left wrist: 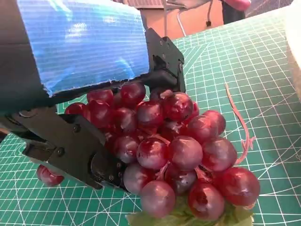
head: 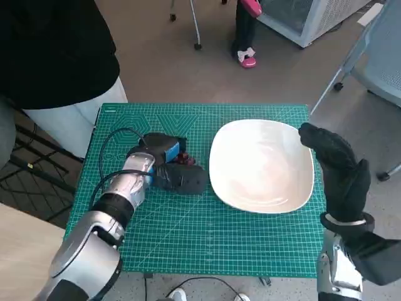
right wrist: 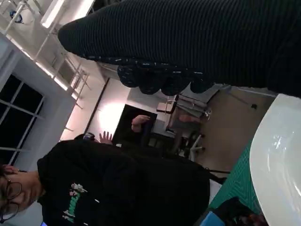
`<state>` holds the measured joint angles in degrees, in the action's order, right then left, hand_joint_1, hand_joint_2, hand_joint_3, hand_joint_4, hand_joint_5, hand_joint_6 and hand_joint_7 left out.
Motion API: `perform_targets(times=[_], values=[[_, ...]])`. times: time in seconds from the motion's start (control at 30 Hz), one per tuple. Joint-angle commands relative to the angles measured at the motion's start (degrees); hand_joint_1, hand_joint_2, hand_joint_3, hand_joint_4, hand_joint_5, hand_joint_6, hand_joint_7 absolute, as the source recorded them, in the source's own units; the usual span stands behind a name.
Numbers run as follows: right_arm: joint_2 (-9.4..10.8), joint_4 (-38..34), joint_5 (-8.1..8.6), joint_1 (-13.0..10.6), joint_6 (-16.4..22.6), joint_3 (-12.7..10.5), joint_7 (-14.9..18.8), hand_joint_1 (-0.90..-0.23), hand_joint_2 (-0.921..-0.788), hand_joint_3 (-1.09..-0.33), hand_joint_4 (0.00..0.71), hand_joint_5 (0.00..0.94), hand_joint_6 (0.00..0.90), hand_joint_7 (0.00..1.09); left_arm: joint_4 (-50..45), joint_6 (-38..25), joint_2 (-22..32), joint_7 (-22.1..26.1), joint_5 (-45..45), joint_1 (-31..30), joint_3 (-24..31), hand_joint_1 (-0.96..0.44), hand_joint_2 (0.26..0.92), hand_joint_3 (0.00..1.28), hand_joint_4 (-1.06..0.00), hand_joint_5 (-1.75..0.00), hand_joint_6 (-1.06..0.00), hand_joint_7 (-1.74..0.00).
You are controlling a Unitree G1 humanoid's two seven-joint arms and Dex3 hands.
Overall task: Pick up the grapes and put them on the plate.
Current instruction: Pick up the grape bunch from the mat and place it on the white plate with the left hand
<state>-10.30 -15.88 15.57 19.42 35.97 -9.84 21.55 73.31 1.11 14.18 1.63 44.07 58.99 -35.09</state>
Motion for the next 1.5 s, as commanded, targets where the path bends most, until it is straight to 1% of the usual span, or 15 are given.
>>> perform_targets(times=[0.03,0.33,0.6,0.7,0.9,1.0,1.17,1.33,1.5], values=[[0.0,-0.9,-0.27,-0.4,-0.2,-0.1,-0.2,-0.622,-0.921,-0.846,0.435,0.002,0.143,0.25,1.4,0.1,0.3,0.7,-0.1,-2.0,-0.3,0.0,0.921,0.23,-0.48,-1.43,-0.47,-1.28],[0.1,-1.2,-0.33,-0.2,0.0,-0.1,-0.3,-0.627,-0.921,-0.844,0.436,0.001,0.144,0.25,-0.9,1.2,1.4,1.2,-0.7,-1.2,0.4,0.0,0.921,0.22,-0.45,-1.43,-0.52,-1.26],[0.1,-1.1,-0.28,0.1,-0.2,-0.1,-0.4,-0.627,-0.921,-0.843,0.435,0.001,0.144,0.25,-6.6,2.5,3.8,2.1,-2.1,-1.1,1.7,0.0,0.921,0.19,-0.55,-1.36,-0.5,-1.24],[0.2,-1.2,-0.31,0.2,-0.1,0.0,-0.4,-0.627,-0.921,-0.843,0.434,0.001,0.143,0.25,-10.2,2.7,5.2,2.6,-2.4,-1.6,2.3,0.0,0.921,0.18,-0.57,-1.31,-0.5,-1.26],[0.4,-1.9,-0.31,0.5,0.3,0.0,-0.2,-0.627,-0.921,-0.842,0.435,0.001,0.144,0.25,-19.0,3.3,8.8,3.2,-2.2,-3.3,3.9,0.0,0.921,0.19,-0.55,-1.28,-0.49,-1.33],[0.4,-2.2,-0.28,0.6,0.5,0.0,-0.1,-0.627,-0.921,-0.841,0.435,0.001,0.144,0.25,-23.5,3.2,10.5,3.6,-2.2,-4.4,4.8,0.0,0.921,0.19,-0.56,-1.29,-0.48,-1.32],[0.4,-2.9,-0.11,1.0,0.9,0.0,0.1,-0.628,-0.921,-0.84,0.436,0.001,0.145,0.25,-31.3,2.4,13.2,4.3,-2.1,-6.3,6.9,0.0,0.921,0.18,-0.58,-1.33,-0.5,-1.24],[0.3,-3.3,0.06,1.2,1.0,-0.1,0.2,-0.627,-0.921,-0.84,0.438,0.002,0.146,0.24,-38.4,0.8,14.8,5.9,-2.1,-8.4,8.9,0.0,0.921,0.17,-0.57,-1.29,-0.51,-1.26],[0.4,-3.4,0.14,1.3,1.1,0.0,0.2,-0.626,-0.921,-0.841,0.441,0.004,0.146,0.24,-43.5,-0.2,15.9,6.9,-1.9,-9.9,10.5,0.0,0.921,0.16,-0.57,-1.24,-0.53,-1.3]])
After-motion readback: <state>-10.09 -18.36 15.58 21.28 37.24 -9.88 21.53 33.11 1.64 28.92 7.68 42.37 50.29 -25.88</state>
